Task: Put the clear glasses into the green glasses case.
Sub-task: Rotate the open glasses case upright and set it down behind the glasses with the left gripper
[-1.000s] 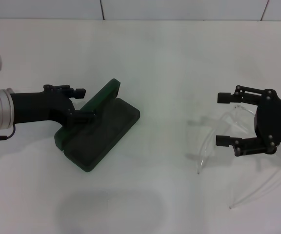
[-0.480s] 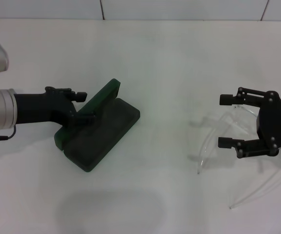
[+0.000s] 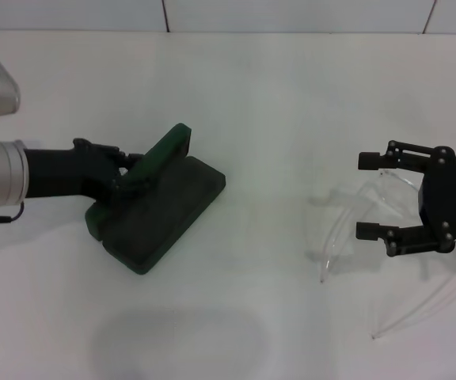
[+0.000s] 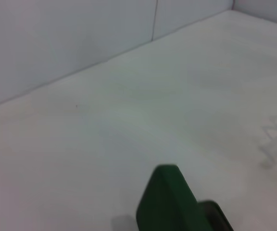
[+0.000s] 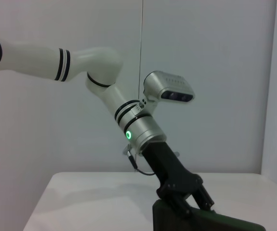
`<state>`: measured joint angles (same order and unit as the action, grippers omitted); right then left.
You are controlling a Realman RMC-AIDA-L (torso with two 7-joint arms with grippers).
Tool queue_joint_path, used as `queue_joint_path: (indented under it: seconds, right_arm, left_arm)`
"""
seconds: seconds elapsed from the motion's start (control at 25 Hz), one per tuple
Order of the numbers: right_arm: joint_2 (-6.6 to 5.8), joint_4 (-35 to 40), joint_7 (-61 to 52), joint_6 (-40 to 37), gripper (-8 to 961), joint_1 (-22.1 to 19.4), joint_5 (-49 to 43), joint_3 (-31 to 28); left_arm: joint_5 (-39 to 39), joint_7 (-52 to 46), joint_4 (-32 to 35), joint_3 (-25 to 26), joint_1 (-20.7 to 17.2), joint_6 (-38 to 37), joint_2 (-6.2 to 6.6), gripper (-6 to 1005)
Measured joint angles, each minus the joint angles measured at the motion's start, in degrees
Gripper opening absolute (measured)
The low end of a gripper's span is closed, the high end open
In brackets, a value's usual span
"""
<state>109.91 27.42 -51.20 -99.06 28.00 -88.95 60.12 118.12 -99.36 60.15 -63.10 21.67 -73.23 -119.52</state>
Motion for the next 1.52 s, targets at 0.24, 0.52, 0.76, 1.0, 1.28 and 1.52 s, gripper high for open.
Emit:
queue_joint_path:
  seconds: [0.24,0.52,0.76,1.0,1.28,1.52]
  right_arm:
    - [0.00,-0.08,0.99,0.00,868,-0.33,0.00,-0.01]
    - [0.09,-0.10,1.67,0.00,869,-1.38,0.00,-0.43]
    - [0.36,-0.06,2.51,0.01,869,-1.58,0.00,-0.53]
    - [1.15,-0.05,3.52,0.03,869,-1.23,0.00,-0.08]
    - [2.67,-0.24,5.81,-0.12,869,-2.19,-0.76,0.76]
    - [3.32,-0.25,7.56,-0.22,868,-4.02,-1.07,0.77]
  left_arm:
    - [-0.12,-0.02,3.36,-0.66,0.11,-0.05,-0.03,359]
    - [1.45,-1.78,4.88,-2.00,2.34,-0.08,-0.01,205]
    - [2.40,-1.96,7.74,-3.50,4.80,-0.24,0.02,208]
    - [2.69,0.36,7.37,-7.31,9.21,0.75,0.01,210]
    - [2.74,6.78,2.98,-17.06,15.32,7.95,-0.09,213]
    - [1.97,8.56,-4.22,-18.76,21.27,9.08,-0.26,216]
